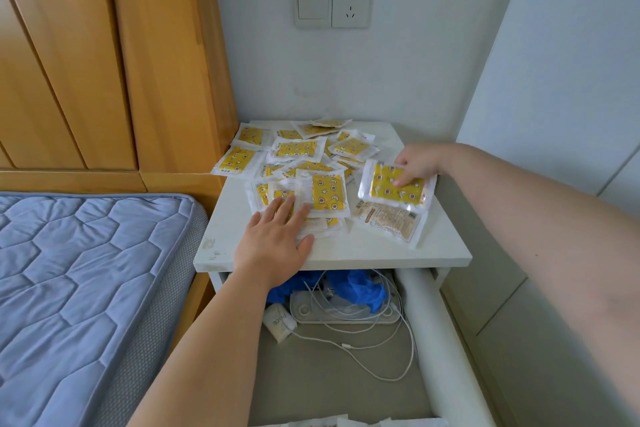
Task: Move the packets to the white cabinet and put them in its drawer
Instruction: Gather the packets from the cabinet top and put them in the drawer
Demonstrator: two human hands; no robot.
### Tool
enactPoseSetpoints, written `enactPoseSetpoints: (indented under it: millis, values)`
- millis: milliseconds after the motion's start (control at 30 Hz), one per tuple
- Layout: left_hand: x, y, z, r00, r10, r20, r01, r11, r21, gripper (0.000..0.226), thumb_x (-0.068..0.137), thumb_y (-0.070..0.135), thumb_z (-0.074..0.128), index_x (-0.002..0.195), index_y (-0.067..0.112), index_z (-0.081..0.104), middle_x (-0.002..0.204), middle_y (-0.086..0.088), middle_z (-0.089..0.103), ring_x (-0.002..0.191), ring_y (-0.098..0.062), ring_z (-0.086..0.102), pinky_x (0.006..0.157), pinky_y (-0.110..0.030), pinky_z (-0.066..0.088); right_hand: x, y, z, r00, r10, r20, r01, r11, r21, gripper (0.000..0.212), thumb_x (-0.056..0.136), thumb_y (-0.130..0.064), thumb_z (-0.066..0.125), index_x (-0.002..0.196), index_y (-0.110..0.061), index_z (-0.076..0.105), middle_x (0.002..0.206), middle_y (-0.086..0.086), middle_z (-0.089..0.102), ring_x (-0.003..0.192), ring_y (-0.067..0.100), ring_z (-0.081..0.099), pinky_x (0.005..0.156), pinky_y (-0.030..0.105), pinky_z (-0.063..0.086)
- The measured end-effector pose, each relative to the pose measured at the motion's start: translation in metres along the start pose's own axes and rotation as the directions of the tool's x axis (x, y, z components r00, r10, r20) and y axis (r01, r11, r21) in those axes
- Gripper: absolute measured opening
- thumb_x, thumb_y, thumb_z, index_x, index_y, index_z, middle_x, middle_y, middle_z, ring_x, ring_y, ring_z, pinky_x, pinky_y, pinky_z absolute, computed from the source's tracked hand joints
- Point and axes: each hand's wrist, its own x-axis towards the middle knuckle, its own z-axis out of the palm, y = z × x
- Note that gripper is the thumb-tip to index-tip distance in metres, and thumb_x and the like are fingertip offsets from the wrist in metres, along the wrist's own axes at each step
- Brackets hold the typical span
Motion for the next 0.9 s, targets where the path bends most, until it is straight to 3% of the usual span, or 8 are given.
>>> enactPoseSetpoints:
  millis: [200, 400, 600, 700, 900]
  values:
    - [0.001, -0.001, 0.000, 1.000, -0.001, 0.009, 0.001, 1.000, -0.004, 0.058, 0.098, 0.051, 0.021, 0.151, 0.038, 0.001, 0.161, 0.006, -0.004, 0.148, -0.016, -0.006, 0.121, -0.039, 0.005, 0.017, -0.013, 0.011, 0.992, -0.017, 0.128, 0.042, 0.981, -0.189, 0.037, 0.089, -0.030, 0.065, 0.117, -0.007, 0.059, 0.114, 0.008, 0.064, 0.102, 0.026, 0.062, 0.092, 0.037, 0.049]
    - [0.002, -0.001, 0.002, 1.000, 0.001, -0.003, -0.001, 1.000, -0.004, 0.058, 0.098, 0.052, 0.020, 0.151, 0.039, 0.001, 0.161, 0.007, -0.004, 0.148, -0.015, -0.006, 0.121, -0.039, 0.005, 0.028, -0.014, 0.016, 0.998, -0.037, 0.056, 0.048, 0.974, -0.223, 0.039, 0.086, -0.028, 0.069, 0.116, -0.007, 0.057, 0.112, 0.009, 0.059, 0.096, 0.024, 0.056, 0.080, 0.030, 0.043]
    - [0.001, -0.001, 0.002, 1.000, 0.003, -0.019, -0.003, 1.000, -0.003, 0.058, 0.098, 0.052, 0.022, 0.151, 0.038, 0.003, 0.162, 0.006, -0.001, 0.148, -0.016, -0.004, 0.120, -0.039, 0.006, 0.030, -0.015, 0.017, 1.000, 0.007, 0.001, -0.007, 0.984, -0.179, 0.075, 0.081, -0.029, 0.074, 0.142, -0.008, 0.036, 0.141, 0.009, 0.045, 0.125, 0.029, 0.048, 0.102, 0.039, 0.041]
    - [0.001, -0.001, 0.002, 1.000, 0.003, -0.020, -0.003, 1.000, -0.003, 0.058, 0.098, 0.052, 0.022, 0.152, 0.038, 0.003, 0.162, 0.006, 0.000, 0.148, -0.016, -0.003, 0.121, -0.039, 0.007, 0.031, -0.015, 0.016, 0.997, 0.045, 0.055, -0.031, 0.971, -0.239, 0.076, 0.080, -0.041, 0.073, 0.140, -0.006, 0.042, 0.135, 0.009, 0.051, 0.119, 0.028, 0.052, 0.102, 0.040, 0.043]
    - [0.001, -0.001, 0.002, 1.000, 0.000, -0.019, 0.000, 1.000, 0.003, 0.058, 0.098, 0.052, 0.022, 0.152, 0.038, 0.003, 0.162, 0.005, -0.001, 0.148, -0.017, -0.003, 0.120, -0.038, 0.006, 0.034, -0.016, 0.014, 0.994, 0.050, 0.093, -0.021, 0.954, -0.298, 0.058, 0.080, -0.045, 0.071, 0.119, -0.004, 0.057, 0.103, 0.006, 0.055, 0.097, 0.026, 0.056, 0.092, 0.037, 0.048]
